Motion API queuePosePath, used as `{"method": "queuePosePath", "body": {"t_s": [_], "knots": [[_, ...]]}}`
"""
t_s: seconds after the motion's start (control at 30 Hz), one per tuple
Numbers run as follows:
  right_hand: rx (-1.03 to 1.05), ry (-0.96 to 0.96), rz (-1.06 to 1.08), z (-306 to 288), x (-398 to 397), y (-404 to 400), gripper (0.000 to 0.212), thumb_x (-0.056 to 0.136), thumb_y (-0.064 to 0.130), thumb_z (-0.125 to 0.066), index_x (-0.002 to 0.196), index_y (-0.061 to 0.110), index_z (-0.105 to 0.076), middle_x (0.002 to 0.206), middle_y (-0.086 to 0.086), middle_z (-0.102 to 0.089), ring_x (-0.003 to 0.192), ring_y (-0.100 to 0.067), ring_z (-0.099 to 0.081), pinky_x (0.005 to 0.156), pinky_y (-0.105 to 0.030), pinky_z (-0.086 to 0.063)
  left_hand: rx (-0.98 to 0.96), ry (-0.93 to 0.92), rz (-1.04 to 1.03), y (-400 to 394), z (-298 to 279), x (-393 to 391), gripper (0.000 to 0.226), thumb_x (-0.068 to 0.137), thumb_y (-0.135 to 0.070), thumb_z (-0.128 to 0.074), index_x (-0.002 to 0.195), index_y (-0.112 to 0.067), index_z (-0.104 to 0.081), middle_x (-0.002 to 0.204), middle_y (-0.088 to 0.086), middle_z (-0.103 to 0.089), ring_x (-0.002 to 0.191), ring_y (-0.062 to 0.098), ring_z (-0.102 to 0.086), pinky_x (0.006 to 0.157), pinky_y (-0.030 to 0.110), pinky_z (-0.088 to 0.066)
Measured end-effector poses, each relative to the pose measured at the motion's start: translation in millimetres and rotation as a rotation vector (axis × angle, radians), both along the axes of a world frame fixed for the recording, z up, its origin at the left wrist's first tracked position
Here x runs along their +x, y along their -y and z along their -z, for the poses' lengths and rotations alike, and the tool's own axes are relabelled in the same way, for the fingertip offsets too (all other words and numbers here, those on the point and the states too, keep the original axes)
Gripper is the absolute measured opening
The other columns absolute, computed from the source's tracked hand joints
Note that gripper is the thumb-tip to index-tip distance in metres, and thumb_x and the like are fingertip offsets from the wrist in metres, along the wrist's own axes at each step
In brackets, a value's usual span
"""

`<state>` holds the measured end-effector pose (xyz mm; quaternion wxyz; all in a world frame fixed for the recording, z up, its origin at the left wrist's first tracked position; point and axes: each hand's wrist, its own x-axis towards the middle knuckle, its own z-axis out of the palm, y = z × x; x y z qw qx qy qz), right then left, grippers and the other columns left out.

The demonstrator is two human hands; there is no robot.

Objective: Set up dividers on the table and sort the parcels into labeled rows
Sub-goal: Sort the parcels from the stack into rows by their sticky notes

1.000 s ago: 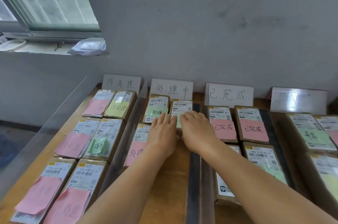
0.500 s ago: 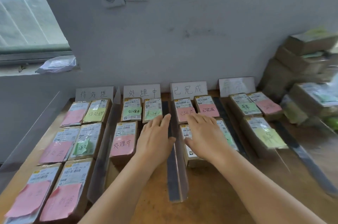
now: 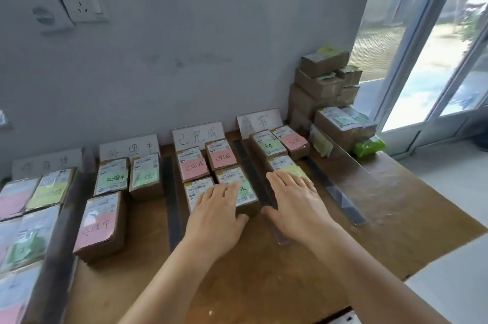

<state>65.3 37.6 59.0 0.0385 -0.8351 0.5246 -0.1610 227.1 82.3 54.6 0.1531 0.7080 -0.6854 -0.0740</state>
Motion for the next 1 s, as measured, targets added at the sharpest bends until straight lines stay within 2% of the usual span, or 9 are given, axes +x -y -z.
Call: {"method": "queuePosePath", "body": {"t_s": [0.23, 0.4, 0.57, 0.7, 1.0], "knots": [[0.065, 0.040, 0.036, -5, -97, 1, 0.068, 0.087, 0.045, -0.060, 0.144, 0.028, -0.028, 0.152, 0.007, -0.030, 0.142, -0.016, -0.020, 0.116, -0.041, -0.013, -0.020, -0.046, 0.012, -1, -1, -97, 0.066, 0.094, -0.043, -0.051, 0.150, -0.029, -0.019, 0.151, -0.008, -0.033, 0.141, 0.014, -0.026, 0.115, 0.032, -0.020], [0.081, 0.014, 0.006, -5, -172, 4, 0.068, 0.089, 0.041, -0.058, 0.146, 0.026, -0.024, 0.153, 0.007, -0.025, 0.142, -0.015, -0.018, 0.116, -0.036, -0.014, -0.040, -0.060, 0.016, 5, -2, -174, 0.067, 0.094, -0.044, -0.051, 0.151, -0.027, -0.020, 0.150, -0.007, -0.034, 0.139, 0.013, -0.028, 0.115, 0.031, -0.022], [0.082, 0.015, -0.003, -9, -234, 15, 0.066, 0.089, 0.042, -0.058, 0.144, 0.024, -0.027, 0.151, 0.007, -0.028, 0.141, -0.015, -0.021, 0.114, -0.035, -0.016, -0.071, -0.083, 0.028, 23, -4, -235, 0.066, 0.094, -0.043, -0.053, 0.150, -0.027, -0.022, 0.150, -0.006, -0.036, 0.138, 0.013, -0.030, 0.114, 0.031, -0.024], [0.080, 0.042, 0.025, -13, -270, 31, 0.062, 0.089, 0.042, -0.058, 0.141, 0.024, -0.030, 0.148, 0.006, -0.032, 0.139, -0.018, -0.026, 0.113, -0.036, -0.020, -0.074, -0.104, 0.042, 43, -7, -267, 0.066, 0.093, -0.043, -0.055, 0.150, -0.028, -0.024, 0.148, -0.006, -0.038, 0.137, 0.014, -0.033, 0.112, 0.031, -0.028], [0.101, 0.017, 0.132, -9, -310, 97, 0.067, 0.092, 0.049, -0.049, 0.147, 0.024, -0.022, 0.153, 0.007, -0.026, 0.141, -0.017, -0.020, 0.114, -0.035, -0.016, -0.084, -0.120, 0.076, 118, -12, -295, 0.065, 0.093, -0.041, -0.055, 0.149, -0.026, -0.025, 0.139, -0.004, -0.044, 0.129, 0.017, -0.038, 0.108, 0.032, -0.033]]}}
